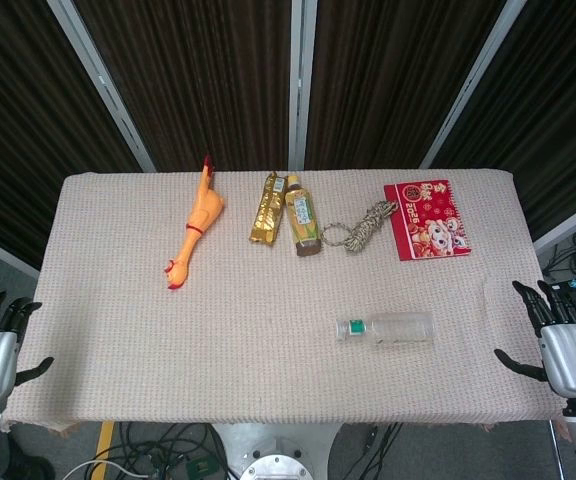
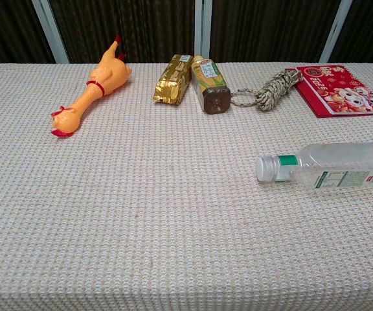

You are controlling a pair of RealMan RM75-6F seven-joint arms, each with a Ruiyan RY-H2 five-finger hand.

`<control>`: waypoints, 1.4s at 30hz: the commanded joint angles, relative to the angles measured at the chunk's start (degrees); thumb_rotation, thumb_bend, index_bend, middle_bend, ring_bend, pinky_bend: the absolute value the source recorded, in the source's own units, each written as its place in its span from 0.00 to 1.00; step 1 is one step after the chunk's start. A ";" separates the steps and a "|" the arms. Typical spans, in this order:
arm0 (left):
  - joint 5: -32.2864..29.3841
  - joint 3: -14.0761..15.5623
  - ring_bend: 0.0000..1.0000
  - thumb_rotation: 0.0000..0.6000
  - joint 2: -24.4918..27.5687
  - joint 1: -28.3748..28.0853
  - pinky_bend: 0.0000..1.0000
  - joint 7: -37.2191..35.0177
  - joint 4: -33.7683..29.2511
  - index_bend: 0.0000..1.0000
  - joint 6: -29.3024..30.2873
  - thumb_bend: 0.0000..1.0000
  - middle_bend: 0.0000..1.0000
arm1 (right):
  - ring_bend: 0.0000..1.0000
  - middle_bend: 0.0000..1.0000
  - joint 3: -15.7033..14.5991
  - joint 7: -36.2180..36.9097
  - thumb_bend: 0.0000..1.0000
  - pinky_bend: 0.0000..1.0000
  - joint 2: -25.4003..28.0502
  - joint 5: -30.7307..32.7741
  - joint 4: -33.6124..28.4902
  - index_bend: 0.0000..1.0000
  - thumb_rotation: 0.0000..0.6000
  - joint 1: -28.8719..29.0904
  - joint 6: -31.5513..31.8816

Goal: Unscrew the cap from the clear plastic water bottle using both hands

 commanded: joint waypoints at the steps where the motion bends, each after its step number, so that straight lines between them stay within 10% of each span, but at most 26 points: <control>1: -0.04 -0.16 0.03 1.00 -0.15 -0.15 0.02 0.56 0.05 0.21 0.07 0.00 0.16 | 0.03 0.15 0.25 0.44 0.06 0.13 -0.10 0.06 0.40 0.00 1.00 0.22 -0.45; 22: -0.30 -0.15 0.03 1.00 -0.65 0.06 0.02 -0.15 0.43 0.21 0.06 0.00 0.16 | 0.03 0.17 -1.28 2.51 0.06 0.14 -11.07 -4.11 5.02 0.00 1.00 18.00 -28.18; 34: -0.59 -0.28 0.03 1.00 -0.48 0.09 0.02 -0.75 0.89 0.21 -0.11 0.00 0.16 | 0.06 0.22 -1.62 2.15 0.11 0.17 -15.53 -1.25 11.46 0.00 1.00 20.02 -30.74; 42: -0.79 -0.30 0.03 1.00 -0.40 0.01 0.02 -0.88 0.98 0.22 -0.42 0.00 0.16 | 0.16 0.34 -2.31 3.94 0.33 0.24 -17.41 -1.33 14.39 0.23 1.00 20.41 -29.93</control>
